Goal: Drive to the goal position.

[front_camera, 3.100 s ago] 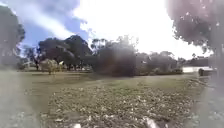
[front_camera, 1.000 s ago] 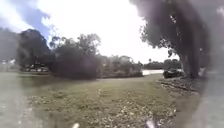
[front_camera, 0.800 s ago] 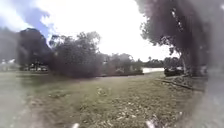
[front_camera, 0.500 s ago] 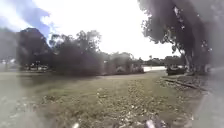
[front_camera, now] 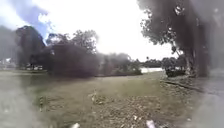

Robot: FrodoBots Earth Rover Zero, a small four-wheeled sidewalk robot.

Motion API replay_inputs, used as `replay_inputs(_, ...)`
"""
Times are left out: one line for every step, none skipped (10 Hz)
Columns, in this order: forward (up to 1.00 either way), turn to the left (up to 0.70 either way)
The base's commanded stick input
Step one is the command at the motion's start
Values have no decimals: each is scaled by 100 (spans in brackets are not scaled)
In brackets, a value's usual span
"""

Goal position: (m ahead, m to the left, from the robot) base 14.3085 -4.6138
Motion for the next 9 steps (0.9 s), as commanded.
replay_inputs(70, 0)
replay_inputs(70, 0)
replay_inputs(70, 0)
replay_inputs(70, 0)
replay_inputs(70, 0)
replay_inputs(70, -3)
replay_inputs(70, -24)
replay_inputs(70, -28)
replay_inputs(70, -30)
